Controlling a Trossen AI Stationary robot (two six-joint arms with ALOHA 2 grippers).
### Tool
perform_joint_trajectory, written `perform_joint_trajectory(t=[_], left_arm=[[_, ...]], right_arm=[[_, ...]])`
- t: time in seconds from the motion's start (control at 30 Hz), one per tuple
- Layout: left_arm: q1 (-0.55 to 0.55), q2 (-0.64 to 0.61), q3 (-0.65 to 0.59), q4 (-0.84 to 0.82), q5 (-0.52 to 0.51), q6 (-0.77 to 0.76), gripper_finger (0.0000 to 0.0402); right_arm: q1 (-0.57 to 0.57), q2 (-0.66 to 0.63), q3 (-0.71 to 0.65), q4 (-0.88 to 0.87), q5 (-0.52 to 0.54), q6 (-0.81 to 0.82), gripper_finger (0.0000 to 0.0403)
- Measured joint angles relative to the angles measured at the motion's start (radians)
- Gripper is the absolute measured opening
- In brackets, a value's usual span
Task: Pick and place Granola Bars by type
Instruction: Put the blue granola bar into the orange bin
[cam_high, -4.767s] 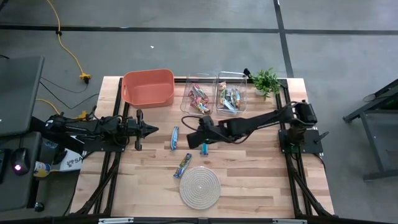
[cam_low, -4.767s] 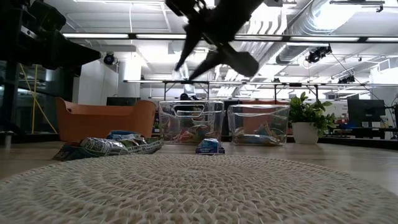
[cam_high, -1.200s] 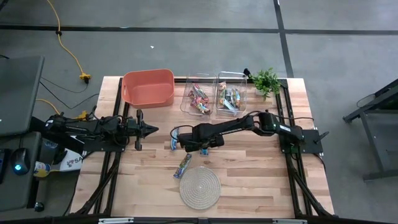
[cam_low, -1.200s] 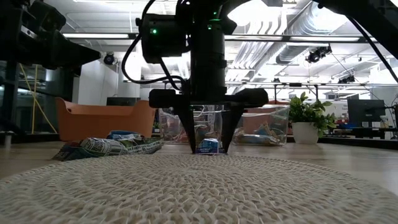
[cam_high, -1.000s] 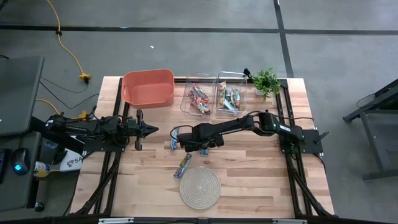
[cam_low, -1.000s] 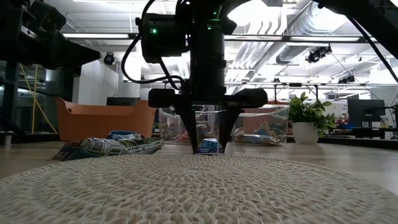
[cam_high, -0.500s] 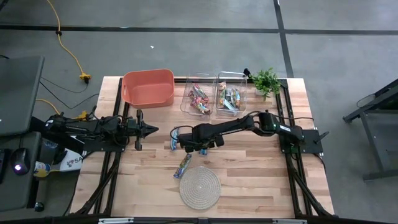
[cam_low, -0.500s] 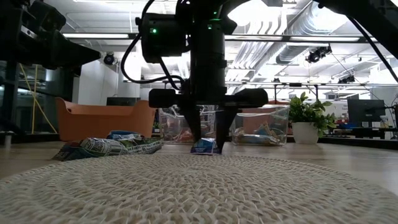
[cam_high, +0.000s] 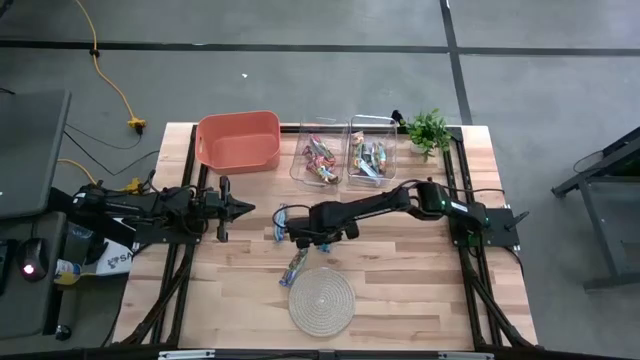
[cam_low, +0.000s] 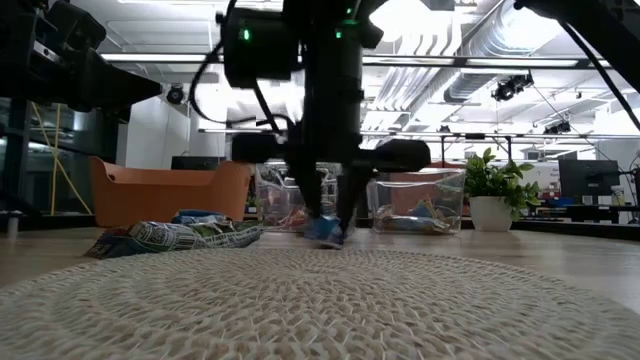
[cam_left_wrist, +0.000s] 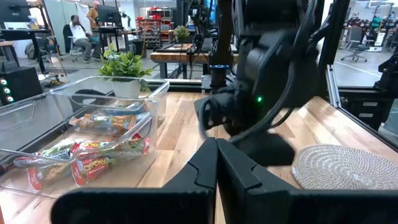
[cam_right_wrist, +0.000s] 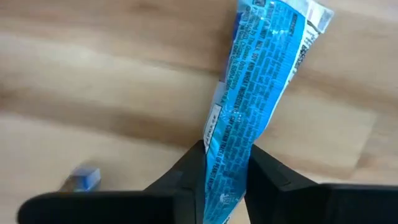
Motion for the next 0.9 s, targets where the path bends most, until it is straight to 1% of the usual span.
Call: perform_joint_trajectory(t=[0.13, 0.23, 0.3, 0.43, 0.7, 0.9], left_arm=[[0.000, 0.000, 0.000, 0.000, 0.000, 0.000, 0.0000], [0.000, 0.000, 0.000, 0.000, 0.000, 0.000, 0.0000], [0.000, 0.000, 0.000, 0.000, 0.000, 0.000, 0.0000], [0.000, 0.000, 0.000, 0.000, 0.000, 0.000, 0.0000], [0.000, 0.000, 0.000, 0.000, 0.000, 0.000, 0.0000], [0.000, 0.000, 0.000, 0.000, 0.000, 0.000, 0.0000]], right_arm=[[0.003, -0.034, 0.002, 0.023, 0.022, -0.003, 0.0059], [0.008, -0.054, 0.003, 0.057, 0.059, -0.010, 0.0057], [0.011, -0.072, 0.002, 0.090, 0.085, -0.044, 0.0057], [0.012, -0.107, 0.004, 0.209, 0.091, -0.161, 0.0057], [0.005, -0.165, 0.010, 0.525, 0.137, -0.359, 0.0057], [-0.029, -0.191, 0.010, 0.811, 0.115, -0.547, 0.0057]])
